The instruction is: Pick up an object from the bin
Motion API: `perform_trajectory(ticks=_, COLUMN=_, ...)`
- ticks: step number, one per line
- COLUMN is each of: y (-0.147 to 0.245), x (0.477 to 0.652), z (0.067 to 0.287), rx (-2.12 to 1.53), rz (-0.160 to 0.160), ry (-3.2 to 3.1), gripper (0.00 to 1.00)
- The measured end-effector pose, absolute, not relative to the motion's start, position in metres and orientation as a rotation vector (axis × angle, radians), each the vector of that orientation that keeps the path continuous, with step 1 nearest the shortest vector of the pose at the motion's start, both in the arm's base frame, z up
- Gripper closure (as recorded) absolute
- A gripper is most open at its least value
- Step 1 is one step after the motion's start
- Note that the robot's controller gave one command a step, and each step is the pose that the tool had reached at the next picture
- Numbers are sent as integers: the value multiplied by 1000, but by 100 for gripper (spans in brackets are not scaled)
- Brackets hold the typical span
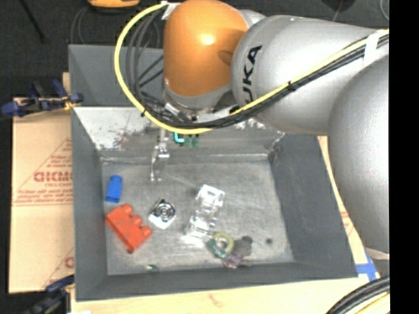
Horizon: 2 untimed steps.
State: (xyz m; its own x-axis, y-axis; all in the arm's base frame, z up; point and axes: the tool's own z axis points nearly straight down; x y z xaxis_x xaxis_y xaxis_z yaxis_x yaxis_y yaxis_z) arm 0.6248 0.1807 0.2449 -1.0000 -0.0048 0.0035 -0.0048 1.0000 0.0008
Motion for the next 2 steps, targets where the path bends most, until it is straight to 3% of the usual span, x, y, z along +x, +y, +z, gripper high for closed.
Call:
perform_trajectory(ticks=1, y=171, x=600, z=97, rx=726, rz=2, ry=-3054, gripper=0)
perform_trajectory(ticks=2, y=202, x=571, z=79, rx=891, rz=5, ry=-3020, gripper=0)
